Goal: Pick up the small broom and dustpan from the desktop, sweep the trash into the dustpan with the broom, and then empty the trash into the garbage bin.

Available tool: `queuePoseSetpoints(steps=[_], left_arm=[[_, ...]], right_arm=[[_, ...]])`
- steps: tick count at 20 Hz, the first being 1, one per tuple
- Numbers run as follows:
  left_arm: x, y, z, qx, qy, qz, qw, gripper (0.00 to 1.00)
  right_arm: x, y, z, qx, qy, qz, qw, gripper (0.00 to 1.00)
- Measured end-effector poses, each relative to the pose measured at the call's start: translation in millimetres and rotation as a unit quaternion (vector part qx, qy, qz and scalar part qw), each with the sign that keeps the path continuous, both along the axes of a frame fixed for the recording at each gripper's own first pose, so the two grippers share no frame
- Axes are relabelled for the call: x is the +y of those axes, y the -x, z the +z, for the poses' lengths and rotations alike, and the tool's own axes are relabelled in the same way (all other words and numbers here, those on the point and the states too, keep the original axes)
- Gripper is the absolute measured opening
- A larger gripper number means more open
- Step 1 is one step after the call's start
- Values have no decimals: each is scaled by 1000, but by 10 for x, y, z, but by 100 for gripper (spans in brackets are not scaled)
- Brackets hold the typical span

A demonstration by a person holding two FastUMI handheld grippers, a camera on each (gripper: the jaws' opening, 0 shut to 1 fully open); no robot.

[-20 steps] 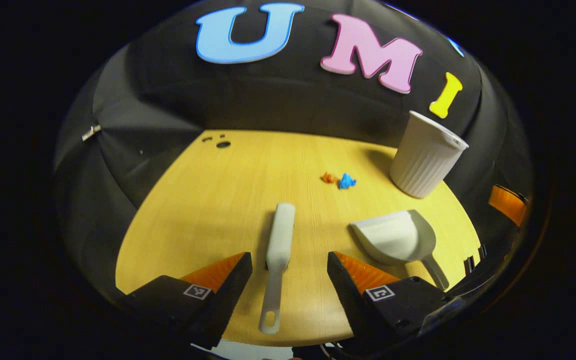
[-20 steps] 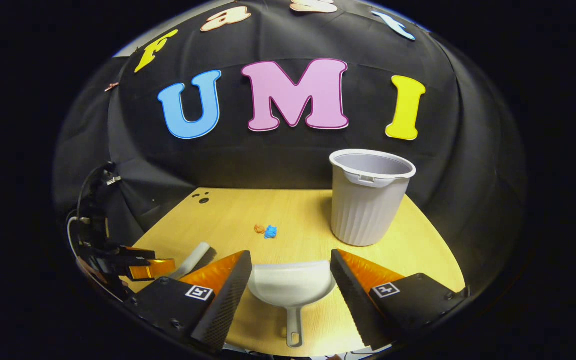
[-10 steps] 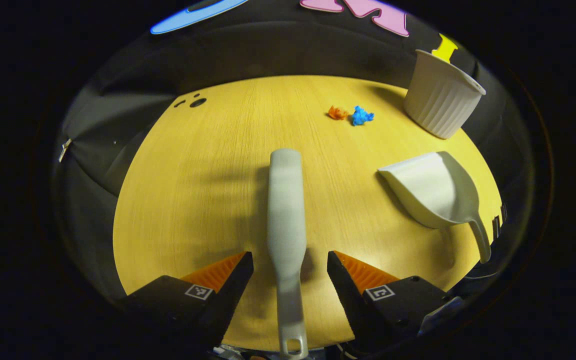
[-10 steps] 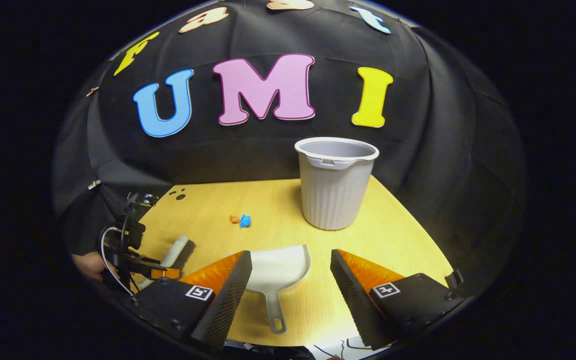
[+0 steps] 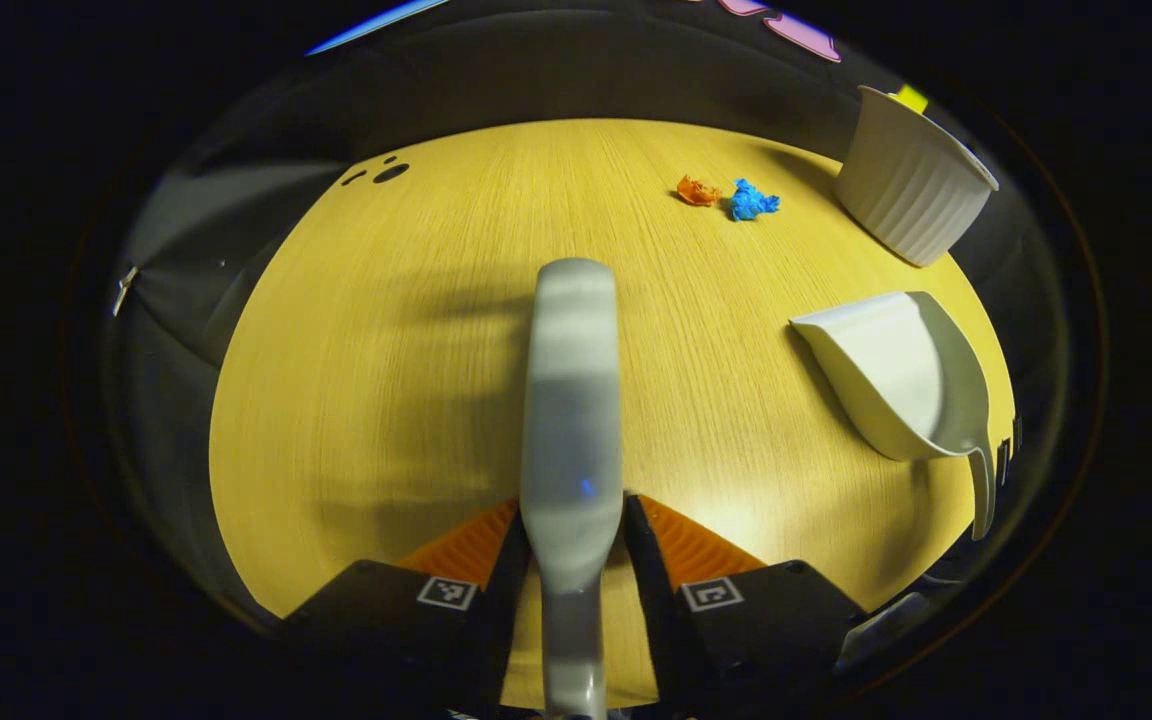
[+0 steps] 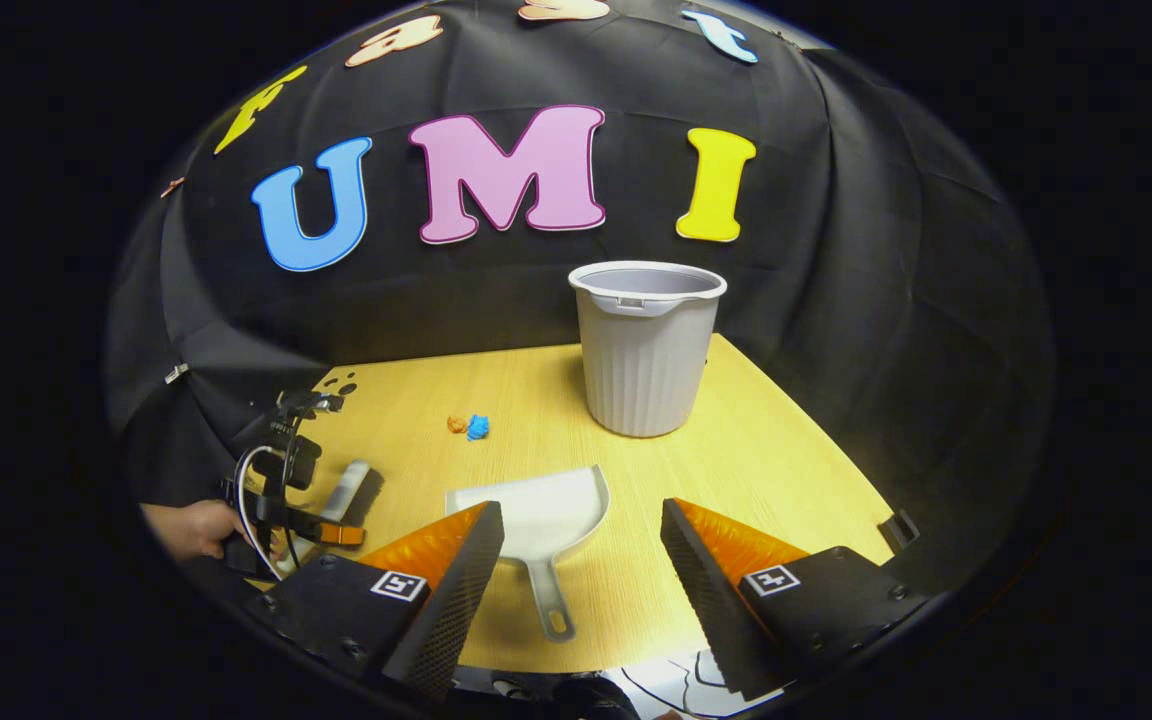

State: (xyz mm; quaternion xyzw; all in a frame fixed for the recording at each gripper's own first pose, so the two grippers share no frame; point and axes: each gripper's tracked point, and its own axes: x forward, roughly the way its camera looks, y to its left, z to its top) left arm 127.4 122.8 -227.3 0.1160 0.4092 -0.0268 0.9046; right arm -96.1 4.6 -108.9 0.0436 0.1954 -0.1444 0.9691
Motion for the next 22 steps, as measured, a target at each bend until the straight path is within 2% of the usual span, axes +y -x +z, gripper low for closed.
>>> queuePoseSetpoints(steps=[1,2,7,12,15,20,22], left_arm=[[3,-23,16,-7,5,4,1000,56],[4,-6,19,-10,8,8,1000,42],[6,-34,23,-33,13,-1,999,29],[89,33,86,-52,56,17,997,23],[128,136,159,-61,71,19,995,25],[156,394,400,-78,95,23,992,25],[167,475,506,-90,98,25,991,25]], right_arm=[[35,28,-40,5,-1,0,1000,99],[75,61,-78,11,-1,1,1000,99],[159,200,-198,27,-2,0,1000,99],[200,188,-345,50,-17,1,999,99],[194,64,-466,66,-27,4,997,99],[242,-269,-934,138,-58,21,988,99],[226,-392,-1188,179,-46,32,982,99]])
